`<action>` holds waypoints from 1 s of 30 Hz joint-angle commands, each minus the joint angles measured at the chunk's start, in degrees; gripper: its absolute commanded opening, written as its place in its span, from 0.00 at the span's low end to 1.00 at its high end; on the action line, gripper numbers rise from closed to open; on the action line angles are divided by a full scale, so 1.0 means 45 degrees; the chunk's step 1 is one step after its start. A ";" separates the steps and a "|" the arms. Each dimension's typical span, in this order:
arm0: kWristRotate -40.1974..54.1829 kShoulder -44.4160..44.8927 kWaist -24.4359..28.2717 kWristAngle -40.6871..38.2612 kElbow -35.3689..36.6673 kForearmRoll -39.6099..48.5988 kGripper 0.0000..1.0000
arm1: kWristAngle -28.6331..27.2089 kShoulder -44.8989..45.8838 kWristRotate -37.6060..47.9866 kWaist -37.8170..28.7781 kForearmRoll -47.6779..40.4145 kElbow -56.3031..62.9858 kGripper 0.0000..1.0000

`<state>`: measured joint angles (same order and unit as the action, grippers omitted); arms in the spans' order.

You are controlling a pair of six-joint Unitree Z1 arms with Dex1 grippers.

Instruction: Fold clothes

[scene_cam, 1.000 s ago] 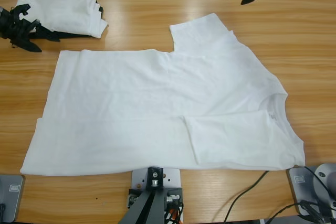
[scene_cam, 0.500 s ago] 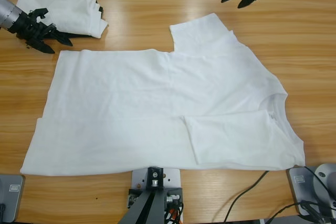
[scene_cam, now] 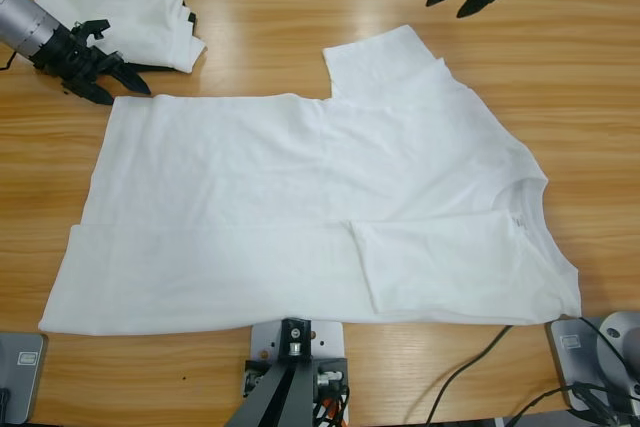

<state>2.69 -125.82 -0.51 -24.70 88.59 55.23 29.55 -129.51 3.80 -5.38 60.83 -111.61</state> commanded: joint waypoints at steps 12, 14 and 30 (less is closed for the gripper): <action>-0.0148 -0.1428 -0.0316 0.0806 0.0164 0.0267 0.04 | 0.0233 -0.0751 -0.0238 0.0316 0.0115 -0.0060 0.78; -0.0148 -0.1447 -0.0316 0.0821 0.0184 0.0251 0.00 | 0.0249 -0.0751 -0.0238 0.0324 0.0115 -0.0052 0.78; -0.0226 -0.1346 -0.0816 0.0794 0.0235 0.0267 0.00 | 0.0292 -0.0758 -0.0238 0.0468 0.0115 -0.0060 0.78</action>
<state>2.18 -128.17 -1.62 -22.01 90.21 55.65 29.85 -129.65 3.72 -4.62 60.83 -111.62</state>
